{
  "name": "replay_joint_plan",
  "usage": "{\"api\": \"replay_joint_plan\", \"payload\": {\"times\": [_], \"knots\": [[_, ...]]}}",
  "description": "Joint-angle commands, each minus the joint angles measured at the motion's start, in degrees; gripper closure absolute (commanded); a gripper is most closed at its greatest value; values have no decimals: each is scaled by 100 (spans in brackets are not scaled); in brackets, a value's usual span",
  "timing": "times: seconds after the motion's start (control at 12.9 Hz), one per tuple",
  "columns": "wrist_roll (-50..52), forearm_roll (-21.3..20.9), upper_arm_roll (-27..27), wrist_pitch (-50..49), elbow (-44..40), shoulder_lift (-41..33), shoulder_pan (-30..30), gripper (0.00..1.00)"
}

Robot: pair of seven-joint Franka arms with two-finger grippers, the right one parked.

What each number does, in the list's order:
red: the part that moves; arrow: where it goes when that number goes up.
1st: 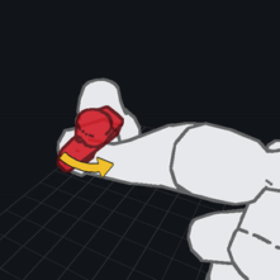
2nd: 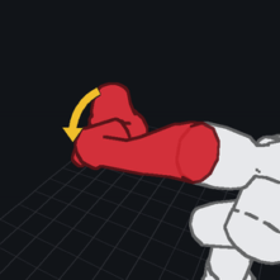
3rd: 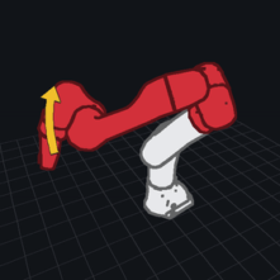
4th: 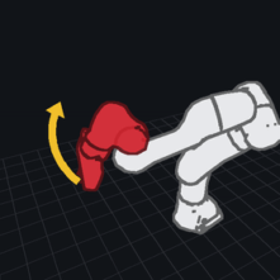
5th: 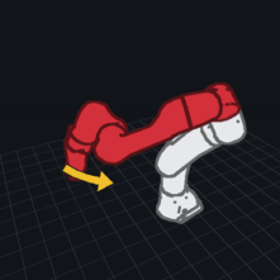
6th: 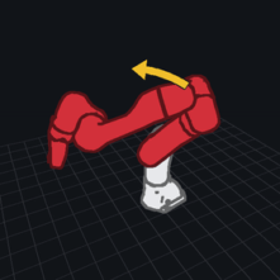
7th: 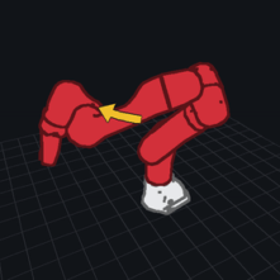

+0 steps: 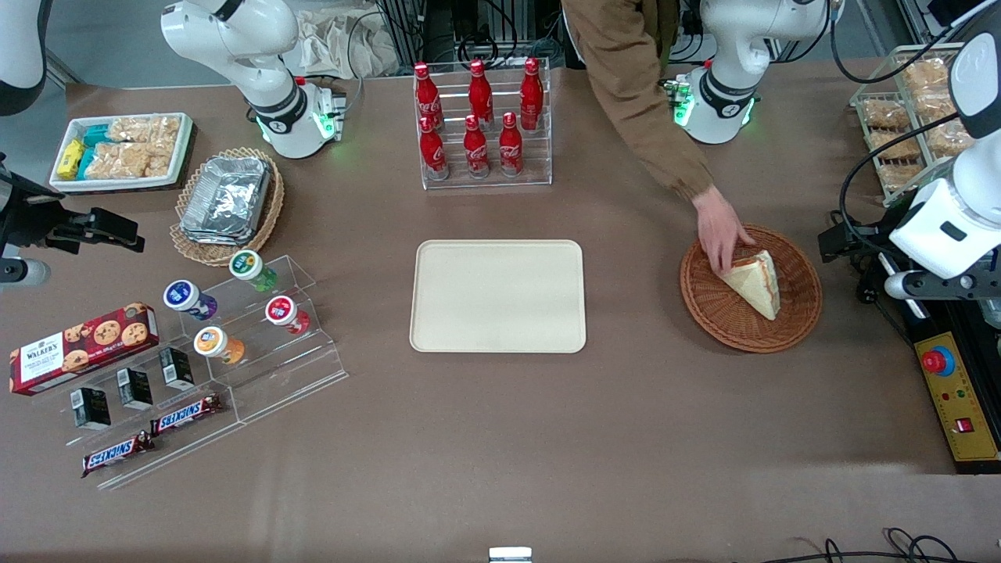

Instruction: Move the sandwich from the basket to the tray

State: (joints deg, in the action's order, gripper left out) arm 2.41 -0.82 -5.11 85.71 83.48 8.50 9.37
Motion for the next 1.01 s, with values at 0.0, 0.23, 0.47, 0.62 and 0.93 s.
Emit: {"api": "replay_joint_plan", "payload": {"times": [0.0, 0.23, 0.47, 0.62, 0.93], "knots": [[-65, 143, 10, -72, -192, 117, -49, 0], [-13, 126, 1, -72, -192, 108, -49, 0], [1239, 64, 1, 137, 263, -58, -49, 0], [1701, 55, 1, 838, 1288, -627, -49, 0], [2850, 38, -166, 2498, 3662, -1683, -128, 0]]}}
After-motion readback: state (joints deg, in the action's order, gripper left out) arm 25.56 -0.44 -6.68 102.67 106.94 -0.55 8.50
